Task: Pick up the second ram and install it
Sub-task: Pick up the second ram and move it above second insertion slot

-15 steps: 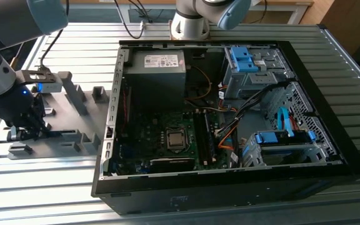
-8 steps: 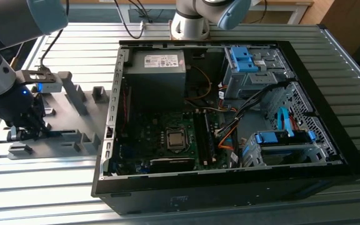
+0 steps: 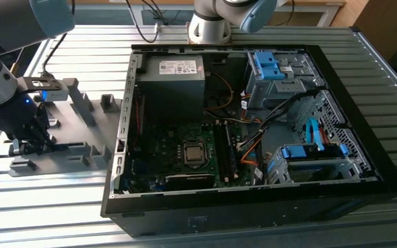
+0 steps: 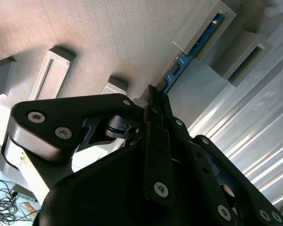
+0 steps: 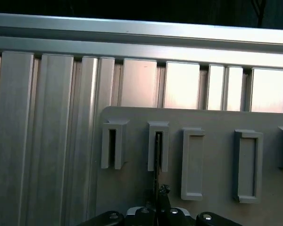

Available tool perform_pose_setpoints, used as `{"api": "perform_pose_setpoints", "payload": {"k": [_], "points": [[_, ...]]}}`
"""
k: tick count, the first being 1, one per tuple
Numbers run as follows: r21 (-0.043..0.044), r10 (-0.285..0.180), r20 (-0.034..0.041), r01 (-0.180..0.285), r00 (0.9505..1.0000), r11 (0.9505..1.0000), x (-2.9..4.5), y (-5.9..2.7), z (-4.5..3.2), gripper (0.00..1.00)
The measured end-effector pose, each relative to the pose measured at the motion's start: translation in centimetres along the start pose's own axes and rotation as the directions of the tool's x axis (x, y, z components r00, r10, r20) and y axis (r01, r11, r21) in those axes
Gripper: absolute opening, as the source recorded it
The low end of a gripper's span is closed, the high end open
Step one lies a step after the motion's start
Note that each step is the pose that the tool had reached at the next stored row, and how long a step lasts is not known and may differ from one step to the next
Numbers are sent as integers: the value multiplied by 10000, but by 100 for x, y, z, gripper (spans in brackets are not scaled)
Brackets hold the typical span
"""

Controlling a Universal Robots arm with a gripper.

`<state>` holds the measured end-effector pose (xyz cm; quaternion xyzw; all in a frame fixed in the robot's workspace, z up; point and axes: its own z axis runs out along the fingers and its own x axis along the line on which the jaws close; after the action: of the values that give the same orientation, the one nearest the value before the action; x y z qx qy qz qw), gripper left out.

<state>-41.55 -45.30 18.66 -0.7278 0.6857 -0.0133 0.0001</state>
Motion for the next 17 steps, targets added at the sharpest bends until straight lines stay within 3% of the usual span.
{"api": "perform_pose_setpoints", "payload": {"k": [4,8,9,17], "points": [[-9,423,-10,-423,9991,9991,0,0,2,14],[-9,441,-9,-441,9990,9990,0,0,3,14],[-16,835,-17,-835,9965,9965,0,0,4,14],[-24,1303,-26,-1303,9915,9915,0,0,4,14]]}}
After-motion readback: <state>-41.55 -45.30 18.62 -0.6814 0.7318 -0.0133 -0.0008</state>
